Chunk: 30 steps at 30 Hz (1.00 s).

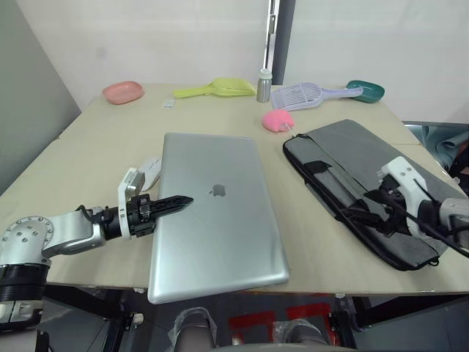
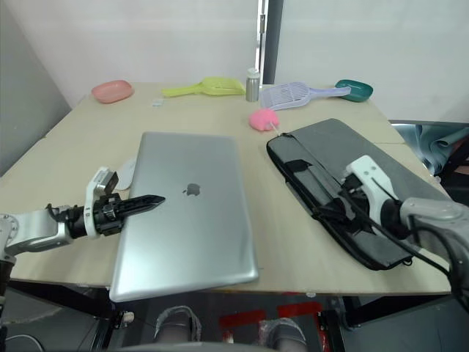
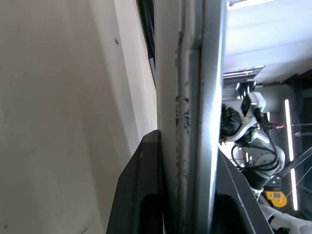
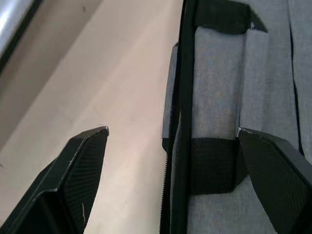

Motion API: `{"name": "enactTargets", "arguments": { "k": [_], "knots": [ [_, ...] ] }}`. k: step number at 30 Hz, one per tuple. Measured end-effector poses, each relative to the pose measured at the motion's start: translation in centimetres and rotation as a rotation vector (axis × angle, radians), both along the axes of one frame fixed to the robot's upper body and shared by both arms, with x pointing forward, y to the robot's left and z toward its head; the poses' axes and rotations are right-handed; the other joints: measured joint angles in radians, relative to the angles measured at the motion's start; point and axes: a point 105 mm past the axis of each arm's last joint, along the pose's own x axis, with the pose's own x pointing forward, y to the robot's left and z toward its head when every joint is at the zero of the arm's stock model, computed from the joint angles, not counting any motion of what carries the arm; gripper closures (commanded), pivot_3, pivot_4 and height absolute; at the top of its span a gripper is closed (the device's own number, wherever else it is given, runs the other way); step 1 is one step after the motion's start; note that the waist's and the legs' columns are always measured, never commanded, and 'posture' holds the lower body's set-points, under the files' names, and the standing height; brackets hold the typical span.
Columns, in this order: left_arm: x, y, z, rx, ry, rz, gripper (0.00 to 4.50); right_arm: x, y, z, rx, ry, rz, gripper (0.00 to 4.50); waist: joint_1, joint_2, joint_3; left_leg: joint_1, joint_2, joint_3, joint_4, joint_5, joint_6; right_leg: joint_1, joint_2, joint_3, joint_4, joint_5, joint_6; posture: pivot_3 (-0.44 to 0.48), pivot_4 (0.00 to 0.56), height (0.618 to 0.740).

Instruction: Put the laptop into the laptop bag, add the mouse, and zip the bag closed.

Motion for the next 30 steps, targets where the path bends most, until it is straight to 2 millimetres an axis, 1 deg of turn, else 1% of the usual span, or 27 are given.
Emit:
{"name": "enactTargets", "arguments": {
  "k": [3, 5, 13, 17, 22, 23, 25, 27, 30],
  "knots": [
    [0.2, -0.8, -0.2, -0.017, 0.003, -0.012, 4.19, 0.7, -0.9, -1.2, -0.095, 0.002, -0.006, 0.07, -0.002, 0.0, 0.0, 0.0, 0.0, 0.0, 0.001, 0.0, 0.0, 0.0, 0.0, 0.0, 0.0, 0.001, 0.002, 0.0, 0.15, 0.74],
    [0.2, -1.1, -0.1, -0.02, -0.005, -0.022, 4.19, 1.0, -1.4, -1.7, -0.124, -0.001, -0.005, 0.07, -0.004, 0.0, 0.0, 0.0, 0.0, 0.0, 0.001, 0.0, 0.0, -0.001, 0.0, 0.001, 0.001, 0.001, 0.002, 0.0, 0.15, 0.74],
    [0.4, -1.3, 0.2, -0.032, -0.019, -0.02, 4.19, 1.7, -2.4, -3.7, -0.182, 0.018, 0.014, 0.07, -0.011, 0.0, 0.0, 0.0, 0.0, 0.001, 0.003, 0.0, 0.0, -0.001, 0.0, 0.002, 0.002, 0.001, 0.002, 0.0, 0.15, 0.74],
    [0.5, -1.3, 0.2, -0.034, -0.02, -0.017, 4.19, 2.3, -2.9, -3.9, -0.194, 0.009, 0.015, 1.16, -0.011, -0.001, 0.0, 0.001, 0.0, 0.001, 0.004, 0.0, 0.001, 0.0, 0.0, 0.002, 0.004, 0.001, 0.002, 0.0, 0.15, 0.74],
    [0.6, -1.4, 0.2, -0.038, -0.021, -0.014, 4.19, 2.4, -2.9, -3.9, -0.186, 0.002, 0.03, 2.9, -0.011, -0.001, -0.001, 0.001, 0.0, 0.001, 0.006, -0.001, 0.001, 0.0, 0.0, 0.002, 0.005, 0.001, 0.002, 0.0, 0.15, 0.74],
    [0.6, -1.4, 0.1, -0.038, -0.021, -0.013, 4.19, 2.4, -2.8, -3.9, -0.179, 0.002, 0.035, 3.15, -0.011, -0.001, -0.001, 0.001, 0.0, 0.001, 0.006, -0.001, 0.001, 0.0, 0.0, 0.003, 0.005, 0.001, 0.002, 0.0, 0.15, 0.74],
    [0.6, -1.4, 0.1, -0.04, -0.022, -0.012, 4.19, 2.4, -2.6, -3.8, -0.152, 0.001, 0.042, 3.87, -0.011, -0.002, -0.001, 0.001, 0.0, 0.001, 0.007, -0.001, 0.002, 0.0, 0.0, 0.003, 0.006, 0.001, 0.002, 0.0, 0.15, 0.74],
    [0.7, -1.6, 0.2, -0.044, -0.024, -0.014, 4.19, 2.3, -2.4, -3.5, -0.112, 0.006, 0.043, 4.46, -0.012, -0.002, -0.001, 0.001, 0.0, 0.001, 0.008, -0.002, 0.004, 0.0, 0.0, 0.003, 0.007, 0.001, 0.002, 0.0, 0.15, 0.74],
    [0.7, -1.8, 0.2, -0.052, -0.026, -0.016, 4.19, 2.2, -1.6, -3.4, -0.031, 0.028, 0.052, 4.46, -0.013, -0.002, -0.001, 0.002, 0.0, 0.001, 0.009, -0.003, 0.005, 0.0, 0.0, 0.004, 0.01, 0.001, 0.002, 0.0, 0.15, 0.74]
  ]
}}
